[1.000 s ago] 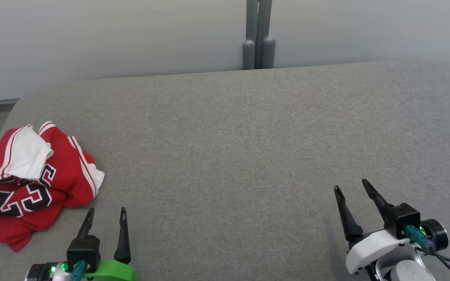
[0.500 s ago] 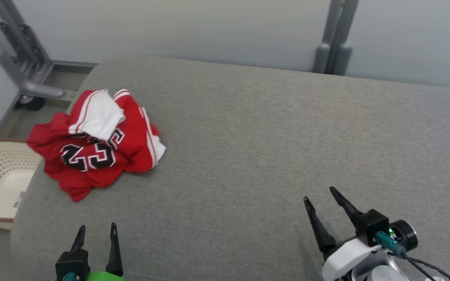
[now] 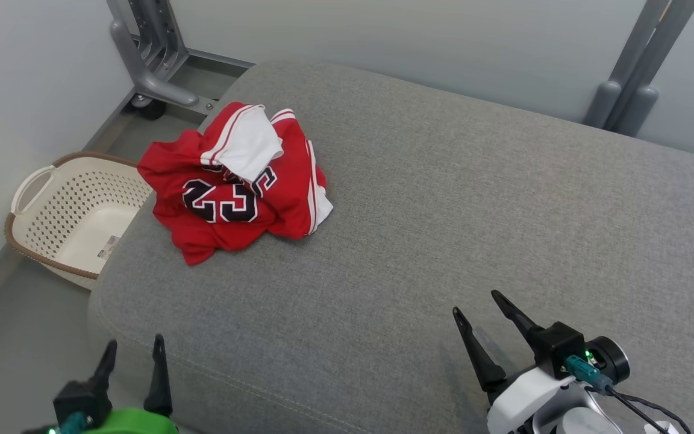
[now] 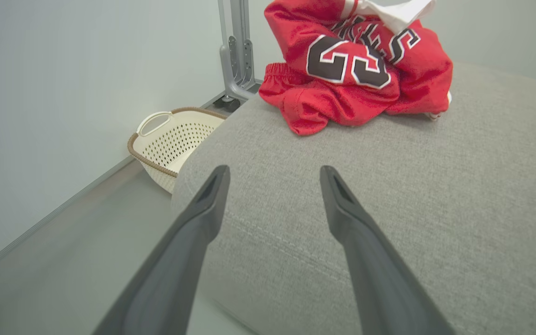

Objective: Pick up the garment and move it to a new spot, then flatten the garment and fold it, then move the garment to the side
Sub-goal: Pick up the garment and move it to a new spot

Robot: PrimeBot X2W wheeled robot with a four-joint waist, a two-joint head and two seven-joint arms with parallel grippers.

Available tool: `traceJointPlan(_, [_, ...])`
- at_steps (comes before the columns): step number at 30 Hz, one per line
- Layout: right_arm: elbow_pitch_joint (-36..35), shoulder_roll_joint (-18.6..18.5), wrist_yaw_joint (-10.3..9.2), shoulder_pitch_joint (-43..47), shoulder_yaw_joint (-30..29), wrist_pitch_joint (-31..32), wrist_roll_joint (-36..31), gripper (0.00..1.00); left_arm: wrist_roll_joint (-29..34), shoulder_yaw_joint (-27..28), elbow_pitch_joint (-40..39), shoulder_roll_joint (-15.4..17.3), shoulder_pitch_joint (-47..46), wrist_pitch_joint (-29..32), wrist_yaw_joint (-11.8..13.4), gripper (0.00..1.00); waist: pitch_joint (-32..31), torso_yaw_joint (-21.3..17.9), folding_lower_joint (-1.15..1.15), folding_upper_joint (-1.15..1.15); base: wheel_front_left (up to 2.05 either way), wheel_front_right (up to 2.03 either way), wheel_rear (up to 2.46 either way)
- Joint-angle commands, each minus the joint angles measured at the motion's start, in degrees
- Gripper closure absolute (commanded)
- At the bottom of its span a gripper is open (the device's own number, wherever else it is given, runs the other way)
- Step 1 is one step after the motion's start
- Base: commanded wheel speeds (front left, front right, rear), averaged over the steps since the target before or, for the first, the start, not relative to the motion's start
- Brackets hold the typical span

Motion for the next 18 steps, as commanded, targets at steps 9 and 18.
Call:
traceJointPlan(9, [0.0, -2.7, -0.04, -1.5, -0.4, -0.2, 0.7, 0.0, -0.2, -2.1, 6.6, 9.5, -16.8, 0.0, -2.2, 0.0, 5.6, -6.8, 0.0, 0.0, 0.0, 0.0, 0.0])
traceJointPlan(18, [-0.3, -3.7, -0.04, -4.0, -0.3, -0.2, 0.8, 0.0, -4.3, -11.3, 16.4, 19.6, -31.0, 2.0, -2.2, 0.0, 11.5, -11.7, 0.0, 0.0, 0.0, 0.0, 0.0])
